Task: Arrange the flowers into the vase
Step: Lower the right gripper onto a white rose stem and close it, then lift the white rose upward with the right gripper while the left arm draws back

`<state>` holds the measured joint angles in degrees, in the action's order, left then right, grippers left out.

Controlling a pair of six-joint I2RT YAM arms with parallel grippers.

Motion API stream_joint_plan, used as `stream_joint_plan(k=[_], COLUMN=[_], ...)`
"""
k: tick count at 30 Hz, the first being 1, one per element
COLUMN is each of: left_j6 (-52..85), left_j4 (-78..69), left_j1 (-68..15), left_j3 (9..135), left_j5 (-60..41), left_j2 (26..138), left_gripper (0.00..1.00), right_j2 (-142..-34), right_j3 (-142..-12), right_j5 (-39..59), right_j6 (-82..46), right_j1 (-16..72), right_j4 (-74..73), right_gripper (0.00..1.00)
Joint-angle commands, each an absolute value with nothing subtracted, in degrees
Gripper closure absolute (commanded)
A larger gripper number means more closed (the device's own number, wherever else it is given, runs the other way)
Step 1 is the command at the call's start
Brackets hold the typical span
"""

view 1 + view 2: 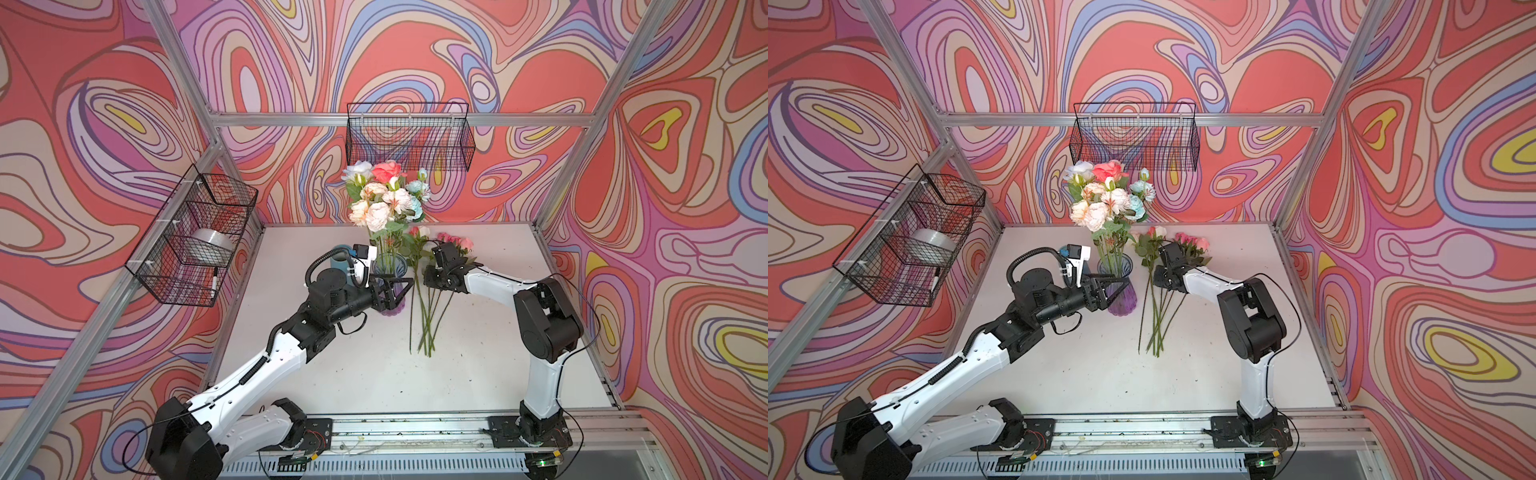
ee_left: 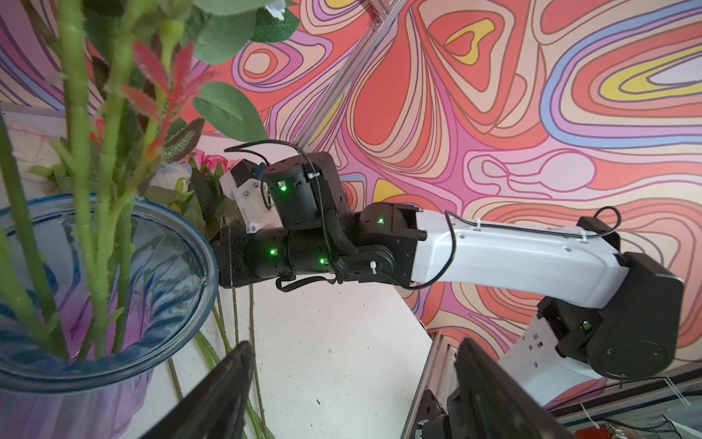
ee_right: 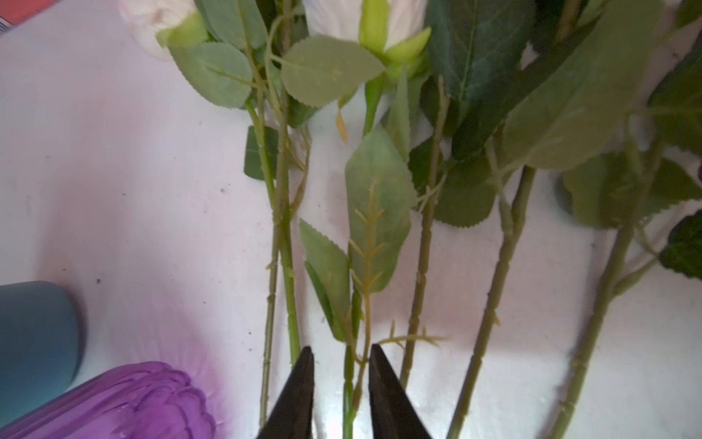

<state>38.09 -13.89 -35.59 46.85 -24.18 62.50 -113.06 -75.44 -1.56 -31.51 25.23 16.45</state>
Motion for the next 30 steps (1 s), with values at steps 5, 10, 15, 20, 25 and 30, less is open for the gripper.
stream_joint_plan(k=[5, 10, 15, 20, 25, 30], left_j6=[36.95, 36.86, 36.13, 34.63, 32.43, 29.77], left_j4=[-13.36, -13.27, -12.85, -12.09, -11.96, -11.36], left_j1=[-35.73, -35.73, -35.77, -35.75, -35.71, -35.68], left_j3=[48.55, 48.55, 48.67, 48.53, 47.63, 47.09], left_j5=[-23.69, -23.71, -23.04, -21.13, -17.63, -14.14], left_j2=[61.65, 61.56, 60.63, 58.58, 55.55, 52.78], left_gripper=[0.16, 0.16, 0.16, 0.15, 0.14, 0.11], right_j2=[-115.91, -115.52, -111.78, -104.35, -96.05, -88.50], right_j3=[-77.52, -77.65, -75.07, -69.94, -64.75, -61.42], right_j5=[-1.34, -0.41, 1.42, 4.62, 6.14, 3.27], right_j6=[-32.45, -31.46, -32.10, -34.10, -36.37, -36.63], right_j1=[25.64, 25.60, 25.66, 25.67, 25.92, 26.34], right_j4=[17.49, 15.97, 12.45, 5.91, 0.22, -0.46], right_gripper=[0.76, 0.90, 0.98, 1.00, 1.00, 1.00])
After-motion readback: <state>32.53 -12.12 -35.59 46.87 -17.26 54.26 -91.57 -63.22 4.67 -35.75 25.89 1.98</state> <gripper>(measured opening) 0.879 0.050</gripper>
